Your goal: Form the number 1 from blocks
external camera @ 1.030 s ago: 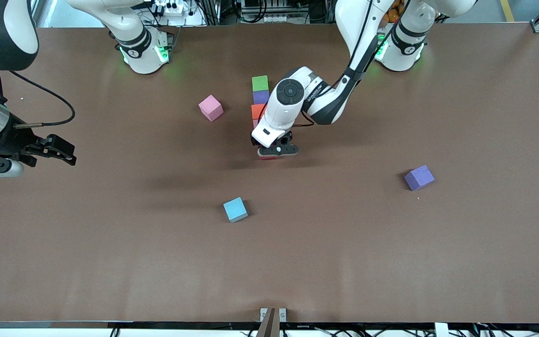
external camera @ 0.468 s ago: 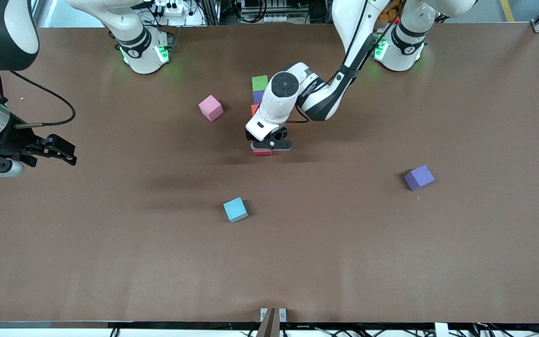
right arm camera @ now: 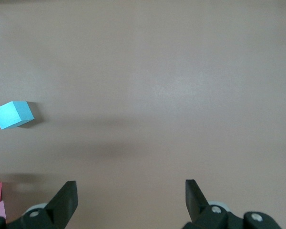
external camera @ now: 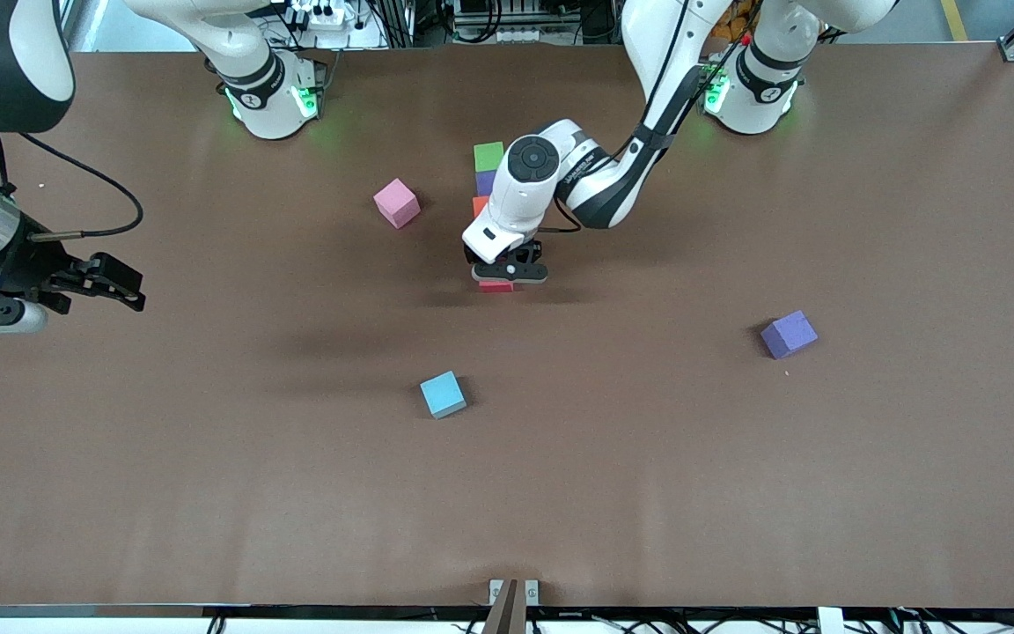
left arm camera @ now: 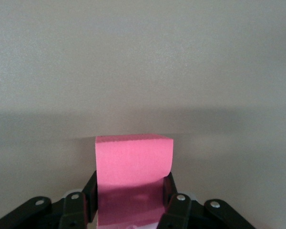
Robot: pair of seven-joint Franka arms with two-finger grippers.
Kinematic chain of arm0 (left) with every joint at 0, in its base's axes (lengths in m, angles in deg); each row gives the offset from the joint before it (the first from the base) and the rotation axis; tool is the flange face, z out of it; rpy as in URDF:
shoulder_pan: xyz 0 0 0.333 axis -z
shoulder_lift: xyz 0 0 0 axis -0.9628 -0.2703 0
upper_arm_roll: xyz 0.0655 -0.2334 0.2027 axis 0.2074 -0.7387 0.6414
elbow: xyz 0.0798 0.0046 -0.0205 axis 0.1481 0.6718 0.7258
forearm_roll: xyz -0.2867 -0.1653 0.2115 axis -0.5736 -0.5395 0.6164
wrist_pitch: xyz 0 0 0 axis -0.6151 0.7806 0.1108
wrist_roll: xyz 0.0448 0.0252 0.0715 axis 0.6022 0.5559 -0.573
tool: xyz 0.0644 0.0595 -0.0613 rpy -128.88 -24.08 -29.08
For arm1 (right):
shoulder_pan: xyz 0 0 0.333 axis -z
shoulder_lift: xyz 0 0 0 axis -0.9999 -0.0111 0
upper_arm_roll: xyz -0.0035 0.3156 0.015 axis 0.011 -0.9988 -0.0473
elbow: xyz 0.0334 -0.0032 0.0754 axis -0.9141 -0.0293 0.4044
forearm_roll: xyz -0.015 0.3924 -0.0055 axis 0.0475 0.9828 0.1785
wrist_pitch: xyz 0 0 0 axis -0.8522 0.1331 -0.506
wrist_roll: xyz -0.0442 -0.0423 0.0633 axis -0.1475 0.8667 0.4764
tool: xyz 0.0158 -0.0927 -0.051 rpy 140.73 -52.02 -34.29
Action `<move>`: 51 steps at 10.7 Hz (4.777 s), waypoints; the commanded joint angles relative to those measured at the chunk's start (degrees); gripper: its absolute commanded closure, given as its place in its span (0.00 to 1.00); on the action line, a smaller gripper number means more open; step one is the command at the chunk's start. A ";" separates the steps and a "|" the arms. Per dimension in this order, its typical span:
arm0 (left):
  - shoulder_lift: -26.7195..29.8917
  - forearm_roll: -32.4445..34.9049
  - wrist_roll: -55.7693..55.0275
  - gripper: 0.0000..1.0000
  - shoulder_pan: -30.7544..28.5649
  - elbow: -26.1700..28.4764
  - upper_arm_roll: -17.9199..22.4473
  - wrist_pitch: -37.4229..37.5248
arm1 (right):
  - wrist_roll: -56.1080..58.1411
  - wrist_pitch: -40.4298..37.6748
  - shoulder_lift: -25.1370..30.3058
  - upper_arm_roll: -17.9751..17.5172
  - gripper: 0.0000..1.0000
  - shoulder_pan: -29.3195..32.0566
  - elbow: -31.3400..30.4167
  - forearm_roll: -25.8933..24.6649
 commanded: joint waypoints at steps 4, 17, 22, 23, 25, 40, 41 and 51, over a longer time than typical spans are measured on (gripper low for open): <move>0.00 2.67 -0.77 0.00 0.15 0.28 -0.72 -1.23 | -0.02 -0.77 -0.40 -0.54 0.00 0.44 0.96 -0.01; 23.81 8.04 10.08 0.00 -31.02 -6.02 -0.81 25.88 | -0.28 -0.77 -0.40 -0.54 0.00 0.09 0.96 -0.01; 28.91 7.77 33.46 0.00 -46.93 -10.88 -2.48 42.61 | 0.94 -3.92 0.57 -0.45 0.00 0.79 2.36 -0.53; 29.70 7.95 37.16 0.00 -48.88 -11.14 -2.13 45.32 | 1.73 -5.50 0.57 -0.36 0.00 0.79 3.50 -0.71; 30.67 7.86 43.41 0.00 -52.13 -14.03 -1.60 49.81 | 3.66 -9.19 0.48 -0.36 0.00 1.84 6.04 -0.80; 32.09 8.21 44.05 0.00 -39.76 -19.75 8.59 56.42 | 5.43 -12.81 -0.05 -0.10 0.00 3.16 8.61 -2.38; 31.73 8.21 44.14 0.00 -39.76 -20.45 8.59 56.42 | 5.43 -12.81 -0.05 -0.10 0.00 3.16 8.61 -2.47; 31.82 7.86 44.14 0.00 -39.67 -20.46 8.59 56.51 | 5.34 -12.81 -0.13 -0.10 0.00 3.16 8.61 -2.29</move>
